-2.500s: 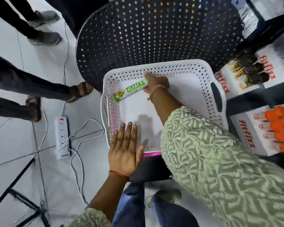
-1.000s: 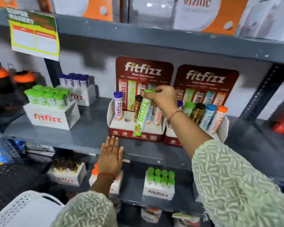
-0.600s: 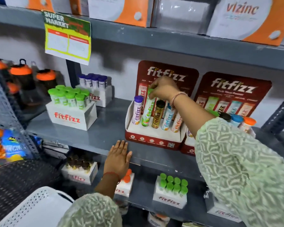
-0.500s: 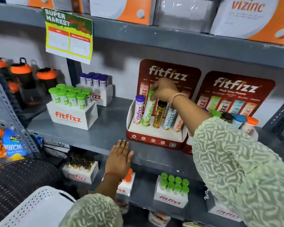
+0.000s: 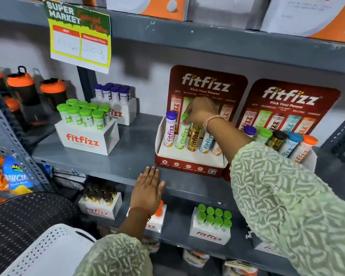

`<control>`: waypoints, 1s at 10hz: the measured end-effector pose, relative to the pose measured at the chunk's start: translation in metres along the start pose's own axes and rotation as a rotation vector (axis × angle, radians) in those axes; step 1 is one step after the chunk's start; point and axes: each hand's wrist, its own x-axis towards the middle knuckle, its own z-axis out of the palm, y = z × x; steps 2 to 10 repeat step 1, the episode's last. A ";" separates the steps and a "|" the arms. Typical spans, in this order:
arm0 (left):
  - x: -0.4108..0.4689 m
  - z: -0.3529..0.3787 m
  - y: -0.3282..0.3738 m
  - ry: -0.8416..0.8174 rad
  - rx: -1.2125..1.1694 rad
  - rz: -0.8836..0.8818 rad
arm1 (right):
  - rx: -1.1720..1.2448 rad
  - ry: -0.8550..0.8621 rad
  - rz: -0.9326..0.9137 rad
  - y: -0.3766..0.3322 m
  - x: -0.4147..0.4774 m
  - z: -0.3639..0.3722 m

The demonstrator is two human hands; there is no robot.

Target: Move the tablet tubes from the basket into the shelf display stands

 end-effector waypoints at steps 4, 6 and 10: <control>0.001 0.000 0.000 0.007 -0.015 -0.010 | 0.043 0.011 0.038 -0.004 -0.018 -0.003; 0.001 0.000 0.000 0.007 -0.015 -0.010 | 0.043 0.011 0.038 -0.004 -0.018 -0.003; 0.001 0.000 0.000 0.007 -0.015 -0.010 | 0.043 0.011 0.038 -0.004 -0.018 -0.003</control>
